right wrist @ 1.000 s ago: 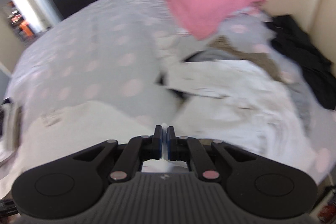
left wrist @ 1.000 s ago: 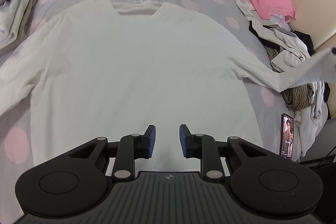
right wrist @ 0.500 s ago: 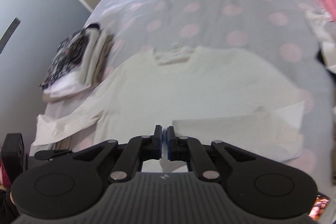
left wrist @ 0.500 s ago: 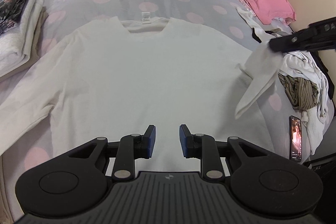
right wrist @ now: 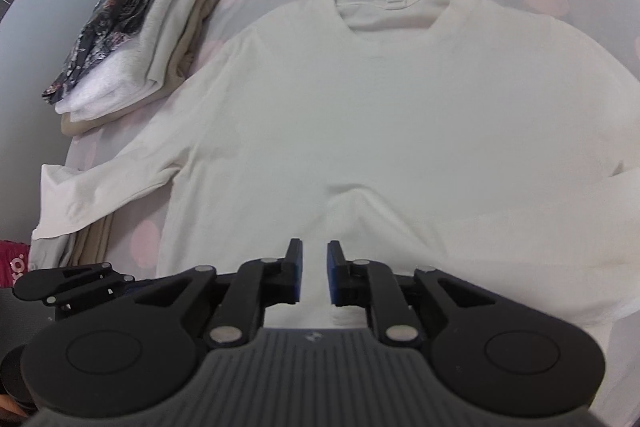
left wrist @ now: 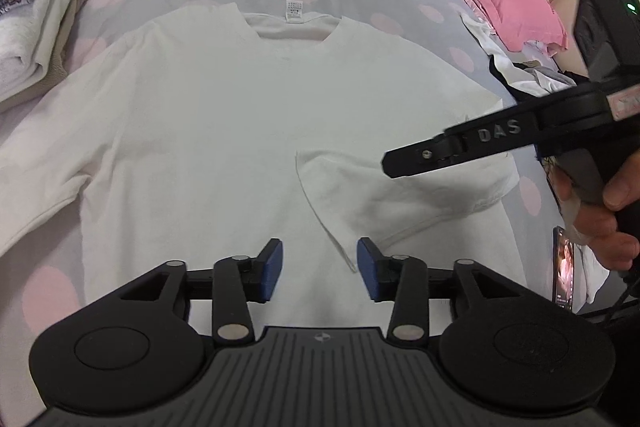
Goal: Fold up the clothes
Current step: 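Lift the sleeve with the right gripper and lay it across the shirt body, then move the right gripper to the shirt side edge and grasp it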
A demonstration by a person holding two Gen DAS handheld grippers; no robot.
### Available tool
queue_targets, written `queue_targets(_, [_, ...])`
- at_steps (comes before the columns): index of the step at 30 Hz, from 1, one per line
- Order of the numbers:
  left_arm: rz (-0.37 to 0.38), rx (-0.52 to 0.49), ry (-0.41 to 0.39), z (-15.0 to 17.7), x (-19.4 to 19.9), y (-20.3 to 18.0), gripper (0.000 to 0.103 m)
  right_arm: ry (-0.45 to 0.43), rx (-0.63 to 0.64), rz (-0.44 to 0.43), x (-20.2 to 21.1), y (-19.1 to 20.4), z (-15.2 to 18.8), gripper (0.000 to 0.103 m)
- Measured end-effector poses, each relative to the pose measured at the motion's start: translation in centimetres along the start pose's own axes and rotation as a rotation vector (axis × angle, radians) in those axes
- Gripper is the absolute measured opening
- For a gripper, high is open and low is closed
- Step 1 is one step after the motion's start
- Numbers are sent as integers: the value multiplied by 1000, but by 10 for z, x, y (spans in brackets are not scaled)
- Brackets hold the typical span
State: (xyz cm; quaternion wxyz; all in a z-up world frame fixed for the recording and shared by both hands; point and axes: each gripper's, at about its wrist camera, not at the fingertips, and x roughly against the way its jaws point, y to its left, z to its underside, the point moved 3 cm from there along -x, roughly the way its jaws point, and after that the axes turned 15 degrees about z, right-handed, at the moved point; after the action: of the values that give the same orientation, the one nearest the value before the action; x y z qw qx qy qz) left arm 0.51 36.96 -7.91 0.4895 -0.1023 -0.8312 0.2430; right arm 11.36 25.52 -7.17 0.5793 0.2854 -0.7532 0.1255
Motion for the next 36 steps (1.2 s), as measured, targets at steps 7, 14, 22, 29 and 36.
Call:
queue_targets(7, [-14,45,-28,-26,-39,15,42,-85,-39,120,27,-79,7,29])
queue_targets(14, [-84,16,-5,-51,-95,27,38,-106,-188,266,44,-196,44,34])
queue_targets(22, [-138,-57,25,-53,-123,21,2,-62,-357,268,28,-267,73,35])
queue_targets(29, [-13,-74,-107,-84,-61,-19,1,-37,-403,269,15,-284,69,35])
queue_targets(36, [12,-129,-215,-138,18,-51,1,-40,-406,258,16,-286,66,35])
